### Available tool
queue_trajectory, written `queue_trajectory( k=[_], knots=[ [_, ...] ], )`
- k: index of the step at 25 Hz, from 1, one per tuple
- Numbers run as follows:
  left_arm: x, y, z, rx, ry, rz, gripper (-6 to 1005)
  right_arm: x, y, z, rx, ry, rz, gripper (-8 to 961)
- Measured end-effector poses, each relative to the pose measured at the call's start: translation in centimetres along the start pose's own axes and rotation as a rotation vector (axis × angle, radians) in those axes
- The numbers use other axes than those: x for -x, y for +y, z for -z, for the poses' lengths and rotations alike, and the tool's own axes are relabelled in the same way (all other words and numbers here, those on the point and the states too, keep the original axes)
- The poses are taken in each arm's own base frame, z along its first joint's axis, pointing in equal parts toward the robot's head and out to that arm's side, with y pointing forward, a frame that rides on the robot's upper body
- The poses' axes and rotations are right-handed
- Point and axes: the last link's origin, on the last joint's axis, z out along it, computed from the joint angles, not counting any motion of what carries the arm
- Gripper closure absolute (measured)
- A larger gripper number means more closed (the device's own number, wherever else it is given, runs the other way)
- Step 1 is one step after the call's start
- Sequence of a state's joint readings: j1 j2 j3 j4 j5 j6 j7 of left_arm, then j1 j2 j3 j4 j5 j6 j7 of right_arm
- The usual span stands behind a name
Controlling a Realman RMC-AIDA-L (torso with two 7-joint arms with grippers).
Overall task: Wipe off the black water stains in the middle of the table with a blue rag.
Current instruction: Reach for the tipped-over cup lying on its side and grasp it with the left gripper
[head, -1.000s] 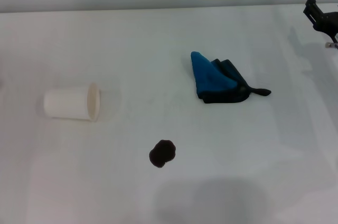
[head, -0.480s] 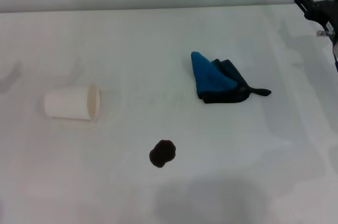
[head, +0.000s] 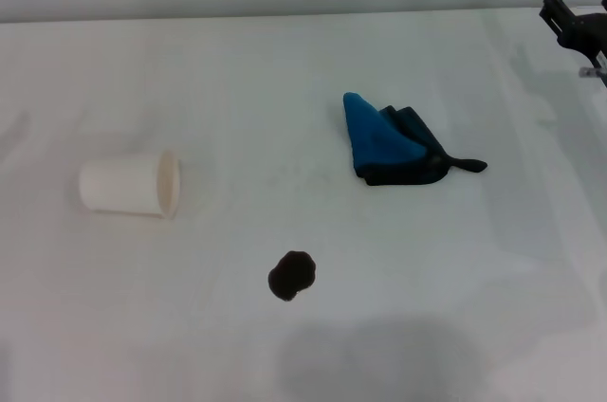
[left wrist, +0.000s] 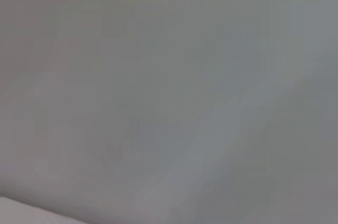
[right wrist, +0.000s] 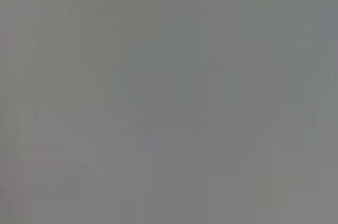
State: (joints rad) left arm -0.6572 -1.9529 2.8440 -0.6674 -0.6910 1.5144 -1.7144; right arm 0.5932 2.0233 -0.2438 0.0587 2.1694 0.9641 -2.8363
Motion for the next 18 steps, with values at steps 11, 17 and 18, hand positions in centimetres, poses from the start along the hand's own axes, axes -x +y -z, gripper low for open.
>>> queue_trajectory(
  k=[11,17,18],
  knots=[
    [-4.2,4.3,-5.6,0.092,-0.148,-0.175,116,-0.4,-1.0,1.0,-0.019,-0.002,0.005,78],
    [-7.1,7.1,-8.1,0.155,-0.325,-0.352,112,-0.4,-1.0,1.0,-0.019,-0.002,0.004,78],
    [-7.8,7.7,-8.2,0.174,-0.367,-0.387,112,-0.4,-1.0,1.0,-0.019,-0.002,0.004,78]
  ],
)
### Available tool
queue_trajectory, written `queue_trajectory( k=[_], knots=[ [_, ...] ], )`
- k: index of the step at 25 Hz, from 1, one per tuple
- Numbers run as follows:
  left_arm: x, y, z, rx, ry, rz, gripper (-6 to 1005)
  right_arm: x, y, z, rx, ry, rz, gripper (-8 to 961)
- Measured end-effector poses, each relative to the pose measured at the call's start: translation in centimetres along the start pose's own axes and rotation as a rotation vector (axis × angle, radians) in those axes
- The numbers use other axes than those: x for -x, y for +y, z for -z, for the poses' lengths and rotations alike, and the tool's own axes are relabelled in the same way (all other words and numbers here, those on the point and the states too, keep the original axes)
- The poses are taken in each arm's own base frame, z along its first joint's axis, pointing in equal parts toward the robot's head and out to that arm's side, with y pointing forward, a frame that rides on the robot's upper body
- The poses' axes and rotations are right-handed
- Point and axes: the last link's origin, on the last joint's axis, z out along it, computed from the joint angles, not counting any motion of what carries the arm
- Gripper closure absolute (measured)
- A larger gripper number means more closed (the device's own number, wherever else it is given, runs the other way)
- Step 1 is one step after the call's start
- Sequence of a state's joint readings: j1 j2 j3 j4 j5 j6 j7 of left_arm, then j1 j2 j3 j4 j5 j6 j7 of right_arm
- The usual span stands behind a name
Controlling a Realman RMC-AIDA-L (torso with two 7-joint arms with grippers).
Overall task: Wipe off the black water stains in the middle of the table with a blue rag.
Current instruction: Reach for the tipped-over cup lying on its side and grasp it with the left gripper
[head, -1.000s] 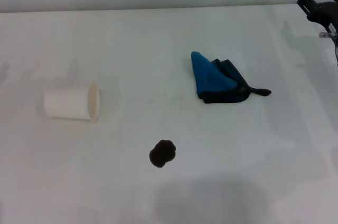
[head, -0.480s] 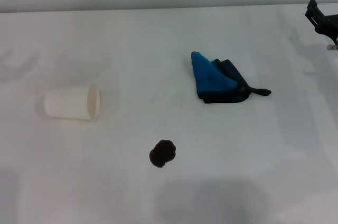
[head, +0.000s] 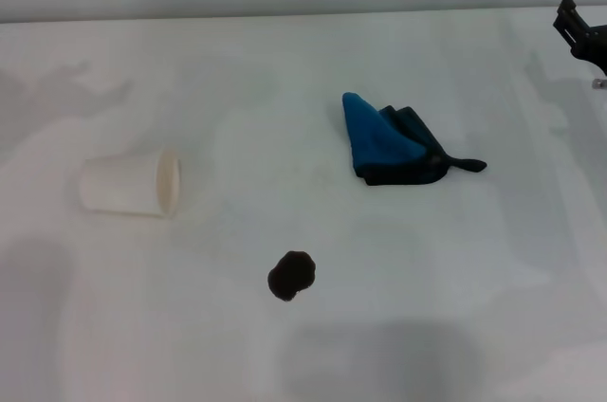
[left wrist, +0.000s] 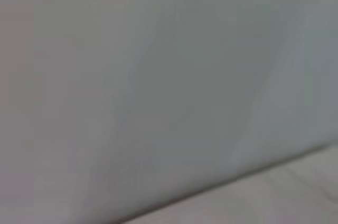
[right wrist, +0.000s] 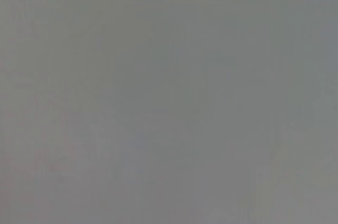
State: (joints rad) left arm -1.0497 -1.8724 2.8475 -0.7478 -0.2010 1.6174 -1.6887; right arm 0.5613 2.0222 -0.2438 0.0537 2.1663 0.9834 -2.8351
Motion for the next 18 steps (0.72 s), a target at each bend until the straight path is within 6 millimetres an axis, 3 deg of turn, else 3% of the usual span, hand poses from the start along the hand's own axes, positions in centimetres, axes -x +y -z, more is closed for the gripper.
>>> queue_trajectory(
  k=[5,11,18],
  knots=[
    [-1.4,0.7,0.4,0.053,-0.056,-0.091,112,0.0,-0.1,0.0,-0.002,-0.002,-0.001,78],
    [-1.6,1.0,0.4,0.072,-0.187,-0.281,111,-0.1,-0.3,0.2,-0.009,0.001,-0.002,78],
    [-1.2,2.3,-1.3,0.175,-0.361,-0.484,112,-0.2,-0.5,0.4,-0.013,0.004,-0.033,79]
  ],
)
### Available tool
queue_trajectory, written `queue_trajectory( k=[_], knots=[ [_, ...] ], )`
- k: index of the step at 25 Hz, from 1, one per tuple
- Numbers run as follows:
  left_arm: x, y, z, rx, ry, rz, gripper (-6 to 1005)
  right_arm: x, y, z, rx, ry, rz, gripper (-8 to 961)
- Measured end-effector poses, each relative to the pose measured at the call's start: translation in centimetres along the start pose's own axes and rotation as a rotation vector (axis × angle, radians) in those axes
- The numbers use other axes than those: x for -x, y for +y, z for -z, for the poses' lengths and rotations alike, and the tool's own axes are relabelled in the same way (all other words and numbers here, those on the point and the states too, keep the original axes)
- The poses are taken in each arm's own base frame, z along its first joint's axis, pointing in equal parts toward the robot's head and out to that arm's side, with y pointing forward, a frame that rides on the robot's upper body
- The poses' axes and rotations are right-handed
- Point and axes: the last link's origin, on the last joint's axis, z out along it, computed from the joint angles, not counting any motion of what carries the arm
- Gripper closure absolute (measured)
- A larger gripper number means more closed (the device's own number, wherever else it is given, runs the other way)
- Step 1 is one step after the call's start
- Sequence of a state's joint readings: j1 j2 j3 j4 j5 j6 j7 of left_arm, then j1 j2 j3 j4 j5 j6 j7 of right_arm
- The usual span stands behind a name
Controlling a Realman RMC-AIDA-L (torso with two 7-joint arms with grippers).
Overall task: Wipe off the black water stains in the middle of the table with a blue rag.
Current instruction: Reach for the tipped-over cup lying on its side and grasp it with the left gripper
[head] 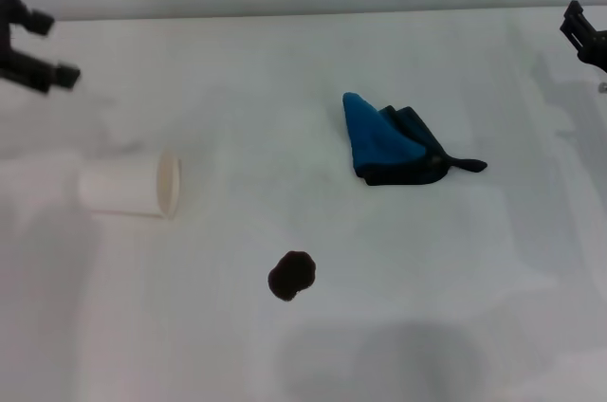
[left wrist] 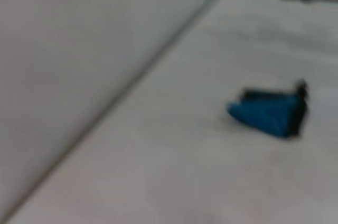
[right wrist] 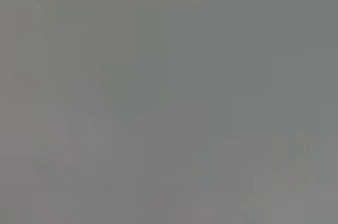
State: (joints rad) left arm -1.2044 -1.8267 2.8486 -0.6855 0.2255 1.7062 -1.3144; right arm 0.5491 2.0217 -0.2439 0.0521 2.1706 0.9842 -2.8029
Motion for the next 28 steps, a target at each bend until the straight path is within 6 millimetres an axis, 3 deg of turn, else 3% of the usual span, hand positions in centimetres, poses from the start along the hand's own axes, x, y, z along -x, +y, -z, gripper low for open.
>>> queue_trajectory(
  k=[15,28],
  knots=[
    [0.1,1.0,-2.3,0.089,-0.184,-0.33,112,0.2,0.3,-0.3,-0.03,-0.017,-0.083,79],
    [0.8,1.8,-5.6,0.127,-0.312,-0.537,111,0.1,2.1,-1.1,0.004,0.004,-0.098,79]
  ],
)
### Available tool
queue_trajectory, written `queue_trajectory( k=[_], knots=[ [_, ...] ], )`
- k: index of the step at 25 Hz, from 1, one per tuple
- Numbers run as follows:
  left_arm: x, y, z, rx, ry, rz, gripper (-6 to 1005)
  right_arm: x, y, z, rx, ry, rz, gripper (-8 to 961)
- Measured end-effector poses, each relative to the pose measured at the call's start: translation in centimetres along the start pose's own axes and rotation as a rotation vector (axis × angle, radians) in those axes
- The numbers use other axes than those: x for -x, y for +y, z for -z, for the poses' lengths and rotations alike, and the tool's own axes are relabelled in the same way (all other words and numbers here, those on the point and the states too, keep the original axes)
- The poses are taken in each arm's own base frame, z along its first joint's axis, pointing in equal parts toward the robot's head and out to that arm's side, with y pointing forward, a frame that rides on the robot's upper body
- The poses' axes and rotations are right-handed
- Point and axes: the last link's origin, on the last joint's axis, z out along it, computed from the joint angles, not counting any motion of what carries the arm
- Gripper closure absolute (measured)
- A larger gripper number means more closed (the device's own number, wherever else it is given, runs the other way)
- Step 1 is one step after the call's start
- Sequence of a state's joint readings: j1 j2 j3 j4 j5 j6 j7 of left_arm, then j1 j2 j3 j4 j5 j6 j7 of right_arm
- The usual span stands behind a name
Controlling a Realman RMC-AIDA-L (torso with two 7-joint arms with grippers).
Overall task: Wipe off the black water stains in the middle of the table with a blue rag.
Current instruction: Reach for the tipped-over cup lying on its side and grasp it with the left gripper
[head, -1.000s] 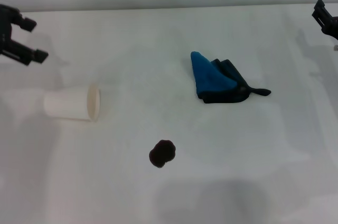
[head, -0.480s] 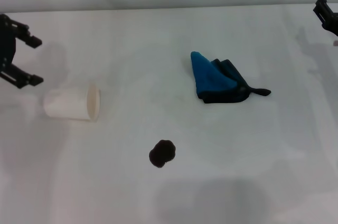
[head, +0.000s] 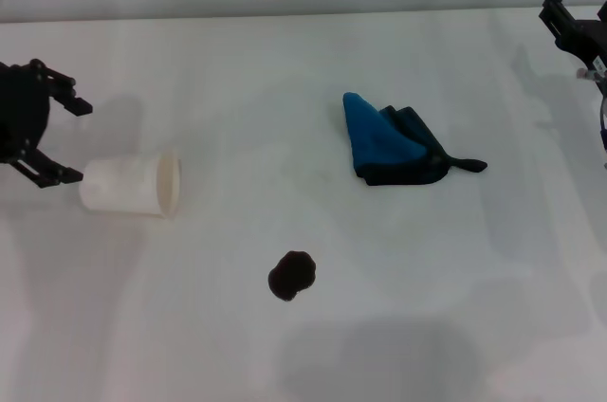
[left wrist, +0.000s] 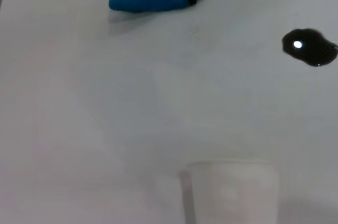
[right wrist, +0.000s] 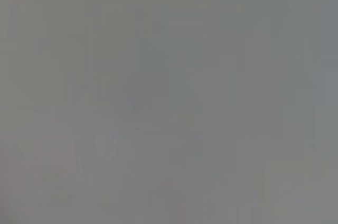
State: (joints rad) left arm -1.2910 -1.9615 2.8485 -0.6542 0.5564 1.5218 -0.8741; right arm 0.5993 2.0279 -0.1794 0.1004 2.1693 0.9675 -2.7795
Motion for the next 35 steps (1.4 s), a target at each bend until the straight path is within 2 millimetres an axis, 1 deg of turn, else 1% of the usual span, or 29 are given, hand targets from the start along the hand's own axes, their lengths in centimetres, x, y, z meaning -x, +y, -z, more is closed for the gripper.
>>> queue_trajectory(
  k=[7,13,25,35],
  knots=[
    [-1.0,0.5,-2.2,0.013,-0.009,-0.036,111,0.1,0.2,-0.2,0.006,-0.002,0.0,79],
    [-1.4,0.9,-3.8,0.028,-0.033,-0.057,111,0.3,0.3,-0.3,0.009,-0.004,0.001,79],
    [-1.8,1.3,-5.8,0.025,-0.032,-0.057,111,0.3,-0.2,-0.2,0.004,-0.003,0.011,80],
    [-1.0,2.0,-6.8,0.014,-0.032,-0.016,112,0.4,-0.2,-0.2,0.008,-0.005,0.019,80]
  ],
)
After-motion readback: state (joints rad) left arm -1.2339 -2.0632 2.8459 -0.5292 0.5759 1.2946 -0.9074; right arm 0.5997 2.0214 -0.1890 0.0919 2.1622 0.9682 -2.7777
